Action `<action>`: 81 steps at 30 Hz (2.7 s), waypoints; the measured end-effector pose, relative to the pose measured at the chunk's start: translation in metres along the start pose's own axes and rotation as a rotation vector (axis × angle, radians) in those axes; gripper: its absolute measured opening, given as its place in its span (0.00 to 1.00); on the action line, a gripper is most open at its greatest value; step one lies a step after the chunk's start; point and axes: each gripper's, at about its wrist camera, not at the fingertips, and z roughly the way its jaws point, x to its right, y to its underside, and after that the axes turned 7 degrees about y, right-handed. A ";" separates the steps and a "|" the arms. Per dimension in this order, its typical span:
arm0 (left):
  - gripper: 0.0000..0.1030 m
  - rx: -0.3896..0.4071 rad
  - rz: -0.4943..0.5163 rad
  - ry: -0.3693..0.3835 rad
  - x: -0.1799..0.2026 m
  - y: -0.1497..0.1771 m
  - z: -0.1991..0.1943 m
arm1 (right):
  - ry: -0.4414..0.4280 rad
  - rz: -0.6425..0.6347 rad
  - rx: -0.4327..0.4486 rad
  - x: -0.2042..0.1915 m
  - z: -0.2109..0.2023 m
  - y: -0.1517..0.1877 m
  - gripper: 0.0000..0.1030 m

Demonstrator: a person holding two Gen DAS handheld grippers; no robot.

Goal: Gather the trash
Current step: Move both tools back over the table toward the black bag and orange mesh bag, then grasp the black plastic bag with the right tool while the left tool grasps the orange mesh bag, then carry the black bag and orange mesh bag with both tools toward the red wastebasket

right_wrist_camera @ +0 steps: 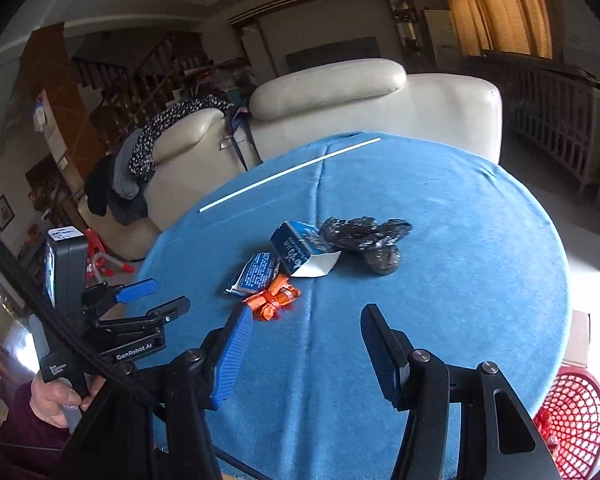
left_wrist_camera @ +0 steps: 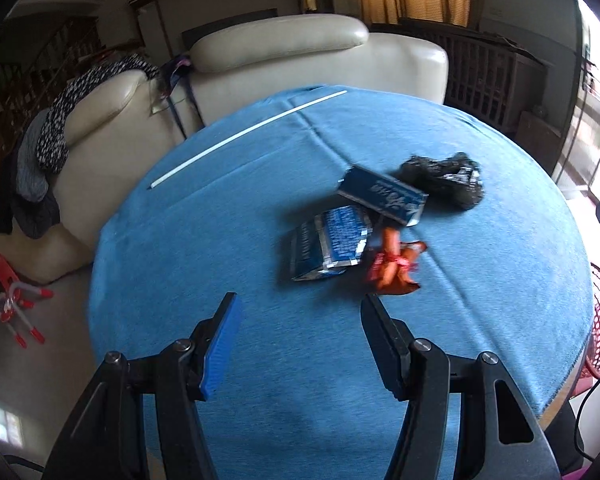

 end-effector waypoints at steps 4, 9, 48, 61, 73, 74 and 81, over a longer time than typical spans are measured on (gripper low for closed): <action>0.61 -0.025 -0.058 0.000 -0.025 0.004 0.007 | 0.005 -0.017 -0.028 -0.008 0.020 -0.005 0.59; 0.61 -0.054 -0.109 -0.002 -0.047 0.008 0.018 | -0.018 0.020 -0.088 -0.007 0.052 -0.010 0.59; 0.25 -0.251 -0.201 0.372 0.031 -0.016 0.115 | -0.015 0.243 -0.229 0.073 0.180 -0.041 0.35; 0.25 -0.210 -0.221 0.361 0.030 0.015 0.065 | -0.061 0.256 -0.183 0.075 0.089 0.012 0.35; 0.25 -0.101 -0.087 0.199 0.064 0.006 0.009 | -0.039 0.220 -0.071 0.072 0.018 0.030 0.35; 0.25 -0.091 -0.073 0.185 0.068 0.005 0.004 | -0.038 0.216 -0.061 0.072 0.012 0.031 0.35; 0.25 -0.033 -0.009 0.118 0.081 0.003 -0.030 | -0.019 0.188 0.013 0.068 -0.028 0.034 0.35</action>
